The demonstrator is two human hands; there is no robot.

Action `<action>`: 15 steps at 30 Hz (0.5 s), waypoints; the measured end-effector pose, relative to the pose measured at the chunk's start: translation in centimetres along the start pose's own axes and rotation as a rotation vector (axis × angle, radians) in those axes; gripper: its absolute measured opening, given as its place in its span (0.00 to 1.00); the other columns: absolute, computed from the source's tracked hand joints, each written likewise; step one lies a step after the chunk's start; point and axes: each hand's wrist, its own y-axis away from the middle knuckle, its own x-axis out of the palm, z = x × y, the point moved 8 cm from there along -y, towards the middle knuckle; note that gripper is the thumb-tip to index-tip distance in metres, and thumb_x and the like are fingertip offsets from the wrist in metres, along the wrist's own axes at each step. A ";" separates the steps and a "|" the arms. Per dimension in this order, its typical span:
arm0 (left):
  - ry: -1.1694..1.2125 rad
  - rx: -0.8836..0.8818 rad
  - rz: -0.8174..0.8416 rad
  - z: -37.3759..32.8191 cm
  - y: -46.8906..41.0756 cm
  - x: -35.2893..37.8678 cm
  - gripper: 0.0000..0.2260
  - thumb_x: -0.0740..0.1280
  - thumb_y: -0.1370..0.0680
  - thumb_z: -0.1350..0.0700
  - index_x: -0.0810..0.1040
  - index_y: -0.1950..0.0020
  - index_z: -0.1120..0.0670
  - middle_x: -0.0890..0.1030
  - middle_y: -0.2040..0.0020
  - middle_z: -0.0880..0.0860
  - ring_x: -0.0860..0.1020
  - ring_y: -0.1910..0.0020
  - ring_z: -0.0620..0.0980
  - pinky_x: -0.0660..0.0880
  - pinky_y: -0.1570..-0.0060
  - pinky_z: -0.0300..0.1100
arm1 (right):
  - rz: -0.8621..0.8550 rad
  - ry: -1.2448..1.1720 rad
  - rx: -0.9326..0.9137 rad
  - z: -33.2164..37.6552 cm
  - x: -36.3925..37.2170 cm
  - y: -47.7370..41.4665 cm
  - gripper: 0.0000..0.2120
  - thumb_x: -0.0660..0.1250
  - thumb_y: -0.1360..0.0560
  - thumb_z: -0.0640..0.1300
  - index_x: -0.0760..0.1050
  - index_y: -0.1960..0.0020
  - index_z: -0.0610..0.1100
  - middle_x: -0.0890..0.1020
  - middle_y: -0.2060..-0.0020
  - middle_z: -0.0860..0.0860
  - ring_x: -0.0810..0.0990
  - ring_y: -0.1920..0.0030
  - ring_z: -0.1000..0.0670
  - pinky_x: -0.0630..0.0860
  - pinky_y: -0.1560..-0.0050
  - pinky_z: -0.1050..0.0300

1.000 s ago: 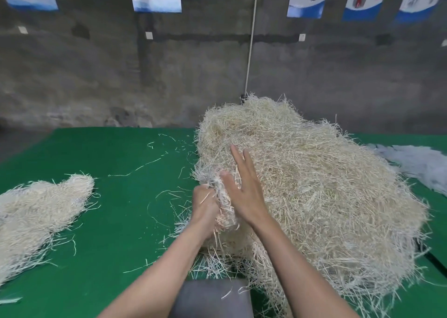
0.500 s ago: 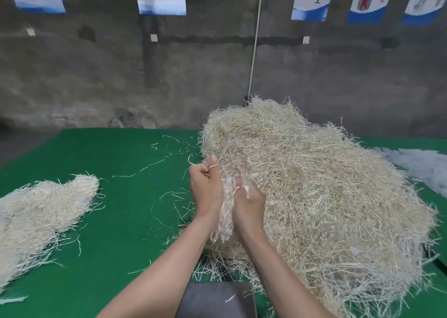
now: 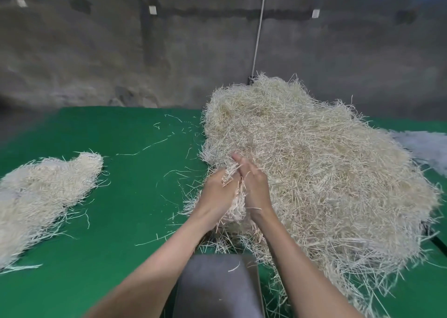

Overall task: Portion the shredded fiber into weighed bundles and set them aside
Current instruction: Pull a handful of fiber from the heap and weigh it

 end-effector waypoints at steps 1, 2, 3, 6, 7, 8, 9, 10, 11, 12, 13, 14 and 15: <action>-0.024 0.023 -0.005 -0.3 -0.1 -0.4 0.31 0.61 0.24 0.40 0.60 0.25 0.52 0.62 0.26 0.50 0.63 0.27 0.50 0.62 0.30 0.50 | -0.014 -0.036 0.023 -0.4 0.1 0.2 0.11 0.57 0.21 0.55 0.77 0.46 0.57 0.78 0.43 0.56 0.75 0.40 0.58 0.73 0.45 0.69; 0.027 0.040 -0.030 -1.0 -0.3 -1.2 0.32 0.62 0.27 0.38 0.65 0.27 0.52 0.66 0.28 0.50 0.67 0.31 0.46 0.67 0.32 0.47 | -0.038 -0.038 0.016 -0.7 0.5 0.9 0.10 0.57 0.20 0.53 0.76 0.46 0.56 0.79 0.48 0.59 0.77 0.45 0.59 0.76 0.49 0.67; 0.108 0.074 -0.099 -1.8 -0.5 -2.3 0.28 0.64 0.28 0.37 0.71 0.33 0.52 0.72 0.32 0.50 0.74 0.38 0.39 0.73 0.39 0.39 | -0.054 0.003 0.000 -1.0 1.2 1.9 0.11 0.56 0.20 0.55 0.74 0.42 0.58 0.78 0.48 0.64 0.77 0.48 0.65 0.75 0.50 0.69; 0.201 0.134 -0.437 -2.3 0.0 -6.0 0.18 0.70 0.28 0.44 0.73 0.45 0.53 0.75 0.46 0.48 0.76 0.51 0.36 0.72 0.52 0.30 | -0.035 0.183 -0.034 -2.0 3.7 3.8 0.17 0.53 0.21 0.56 0.62 0.32 0.58 0.73 0.43 0.67 0.70 0.48 0.77 0.67 0.49 0.79; 0.252 0.080 -0.425 -1.6 0.2 -5.8 0.23 0.71 0.29 0.46 0.71 0.41 0.56 0.75 0.43 0.51 0.76 0.46 0.43 0.73 0.45 0.39 | -0.047 0.179 -0.006 -2.3 3.6 3.3 0.15 0.53 0.19 0.52 0.62 0.32 0.56 0.74 0.42 0.62 0.72 0.50 0.74 0.70 0.51 0.77; 0.339 0.012 -0.358 -0.7 0.5 -5.2 0.28 0.73 0.30 0.47 0.70 0.37 0.59 0.74 0.39 0.54 0.75 0.41 0.49 0.72 0.39 0.46 | -0.078 0.157 0.022 -2.3 3.2 2.6 0.15 0.53 0.18 0.50 0.61 0.32 0.54 0.74 0.40 0.57 0.73 0.49 0.71 0.70 0.48 0.73; 0.467 -0.055 -0.284 0.3 1.0 -4.5 0.31 0.73 0.32 0.48 0.69 0.34 0.59 0.74 0.37 0.54 0.73 0.38 0.52 0.70 0.38 0.49 | -0.120 0.105 0.069 -2.4 2.5 1.7 0.18 0.53 0.18 0.51 0.60 0.30 0.51 0.72 0.36 0.53 0.71 0.44 0.66 0.67 0.43 0.67; 0.601 -0.114 -0.226 1.3 1.9 -4.0 0.30 0.72 0.32 0.49 0.70 0.34 0.58 0.75 0.39 0.52 0.73 0.38 0.50 0.70 0.42 0.46 | -0.159 0.045 0.127 -2.7 1.9 1.2 0.20 0.53 0.19 0.52 0.58 0.28 0.50 0.68 0.32 0.49 0.68 0.38 0.59 0.65 0.40 0.61; 0.724 -0.168 -0.179 2.3 2.7 -3.7 0.26 0.70 0.31 0.50 0.71 0.35 0.56 0.77 0.43 0.49 0.74 0.42 0.47 0.70 0.49 0.43 | -0.178 -0.007 0.177 -3.1 1.8 0.9 0.21 0.53 0.19 0.53 0.57 0.28 0.49 0.65 0.29 0.47 0.66 0.34 0.54 0.64 0.37 0.56; 0.795 -0.217 -0.125 3.3 3.3 -3.6 0.23 0.68 0.29 0.49 0.72 0.36 0.52 0.78 0.47 0.46 0.75 0.47 0.45 0.68 0.55 0.42 | -0.172 -0.039 0.203 -3.5 2.4 0.9 0.21 0.53 0.20 0.53 0.57 0.28 0.50 0.63 0.29 0.47 0.64 0.32 0.51 0.63 0.35 0.53; 0.846 -0.262 -0.049 3.9 4.0 -2.9 0.22 0.66 0.28 0.47 0.71 0.35 0.48 0.80 0.49 0.44 0.77 0.49 0.43 0.69 0.55 0.45 | -0.153 -0.045 0.206 -3.8 2.9 1.4 0.19 0.53 0.20 0.53 0.57 0.30 0.52 0.63 0.30 0.49 0.63 0.32 0.52 0.63 0.36 0.53; 0.873 -0.285 0.021 4.4 4.5 -2.5 0.24 0.66 0.29 0.43 0.70 0.35 0.46 0.80 0.45 0.44 0.78 0.45 0.43 0.69 0.48 0.51 | -0.119 -0.022 0.194 -4.1 3.8 1.9 0.16 0.53 0.20 0.54 0.58 0.33 0.54 0.64 0.32 0.51 0.64 0.34 0.54 0.62 0.37 0.57; 0.900 -0.290 0.042 4.8 4.6 -2.6 0.30 0.68 0.31 0.42 0.68 0.31 0.47 0.77 0.38 0.46 0.74 0.37 0.46 0.68 0.38 0.56 | -0.079 0.023 0.171 -4.5 4.8 2.6 0.15 0.54 0.21 0.57 0.60 0.36 0.55 0.66 0.33 0.53 0.65 0.35 0.55 0.63 0.38 0.58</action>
